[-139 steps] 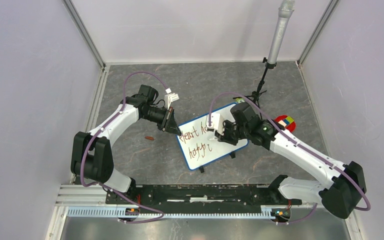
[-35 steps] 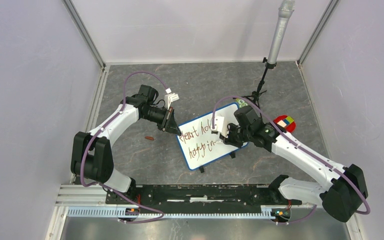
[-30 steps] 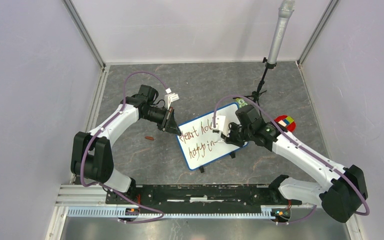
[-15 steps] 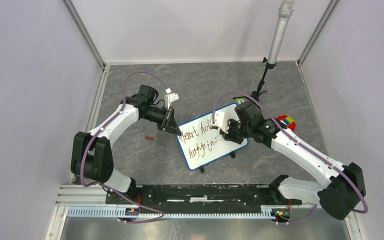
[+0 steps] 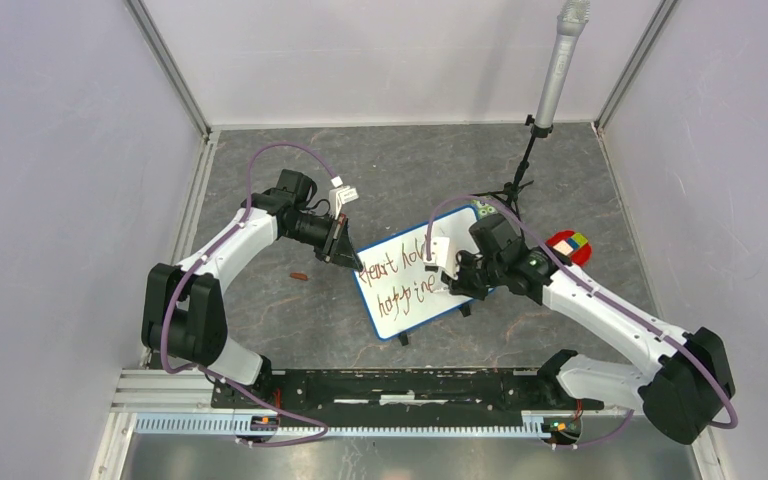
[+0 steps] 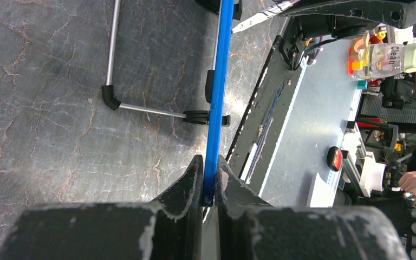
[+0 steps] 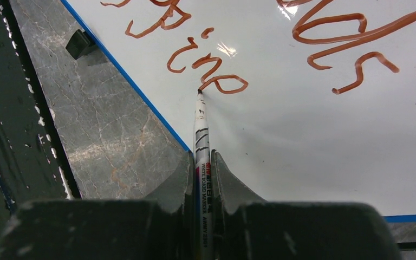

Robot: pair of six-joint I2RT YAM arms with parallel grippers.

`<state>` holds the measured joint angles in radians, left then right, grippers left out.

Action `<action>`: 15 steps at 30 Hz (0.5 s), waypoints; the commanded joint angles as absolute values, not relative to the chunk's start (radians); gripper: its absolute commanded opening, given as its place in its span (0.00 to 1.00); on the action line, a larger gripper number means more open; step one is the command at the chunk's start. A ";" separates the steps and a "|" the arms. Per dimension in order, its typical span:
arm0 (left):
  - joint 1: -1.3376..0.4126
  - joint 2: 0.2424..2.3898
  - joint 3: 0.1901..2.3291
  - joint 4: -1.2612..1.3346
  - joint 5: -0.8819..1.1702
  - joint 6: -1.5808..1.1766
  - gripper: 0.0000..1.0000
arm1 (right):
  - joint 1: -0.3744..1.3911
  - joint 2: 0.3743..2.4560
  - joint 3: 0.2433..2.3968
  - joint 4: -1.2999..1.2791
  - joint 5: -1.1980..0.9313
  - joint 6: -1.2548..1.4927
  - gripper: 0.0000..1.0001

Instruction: Write a sentence on the whiteboard

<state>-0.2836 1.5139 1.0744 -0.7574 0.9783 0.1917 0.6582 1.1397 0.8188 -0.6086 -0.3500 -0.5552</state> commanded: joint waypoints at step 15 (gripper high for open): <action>-0.282 1.513 1.108 -0.764 0.976 0.228 0.02 | 0.632 1.083 0.910 -0.633 -0.279 -0.565 0.00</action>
<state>-0.2836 1.5139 1.0744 -0.7582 0.9794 0.1917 0.6411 1.1114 0.8562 -0.6453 -0.3046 -0.5632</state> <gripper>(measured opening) 0.148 0.136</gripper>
